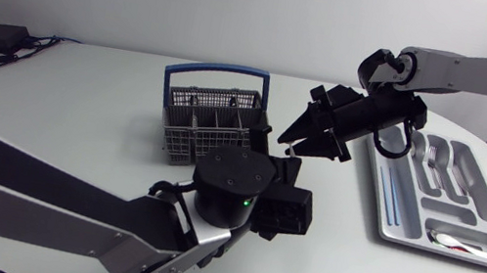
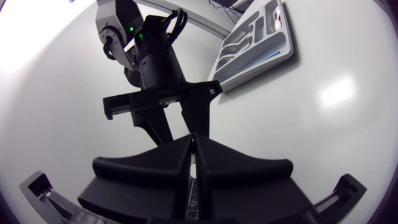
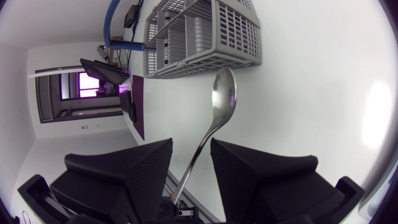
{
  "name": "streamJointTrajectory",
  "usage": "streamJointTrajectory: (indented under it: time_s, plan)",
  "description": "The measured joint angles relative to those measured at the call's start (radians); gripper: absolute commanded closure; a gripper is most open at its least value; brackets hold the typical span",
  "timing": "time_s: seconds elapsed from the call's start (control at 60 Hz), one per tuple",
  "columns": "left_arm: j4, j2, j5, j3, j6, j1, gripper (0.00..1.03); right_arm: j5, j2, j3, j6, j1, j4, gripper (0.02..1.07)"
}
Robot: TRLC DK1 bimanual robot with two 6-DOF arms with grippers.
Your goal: Unload the cutlery basket into the drawer organizer.
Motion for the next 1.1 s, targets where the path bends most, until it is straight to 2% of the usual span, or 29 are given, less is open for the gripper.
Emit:
streamJointTrajectory:
  time_s: [0.1,0.417,0.533,0.567,0.633,0.65,0.733,0.933,1.1]
  plan:
    - [0.004,0.002,-0.002,-0.002,0.003,-0.005,1.0,0.0,0.0,0.0,0.003,0.007,0.006,0.84]
    - [0.034,0.002,-0.007,-0.01,0.008,-0.008,0.99,0.004,0.0,0.0,0.003,0.011,0.027,0.89]
    - [0.04,0.002,-0.006,-0.014,0.008,-0.01,0.78,0.004,0.0,-0.006,0.007,0.021,0.053,0.95]
    - [0.04,0.002,-0.006,-0.018,0.008,-0.013,0.68,0.004,-0.002,-0.011,0.008,0.026,0.072,0.99]
    - [0.039,0.002,-0.006,-0.026,0.008,-0.02,0.55,0.004,-0.005,-0.022,0.015,0.033,0.104,1.0]
    - [0.039,0.002,-0.006,-0.03,0.008,-0.021,0.47,0.004,-0.006,-0.025,0.018,0.034,0.11,1.01]
    - [0.039,-0.001,-0.007,-0.04,0.008,-0.026,0.31,0.005,-0.008,-0.039,0.026,0.04,0.133,1.01]
    - [0.024,-0.076,-0.014,-0.046,0.006,-0.025,0.12,0.031,-0.034,-0.079,0.029,0.048,0.178,1.01]
    - [-0.012,-0.203,-0.016,-0.047,0.003,-0.012,0.1,0.063,-0.07,-0.12,-0.002,0.042,0.185,1.01]
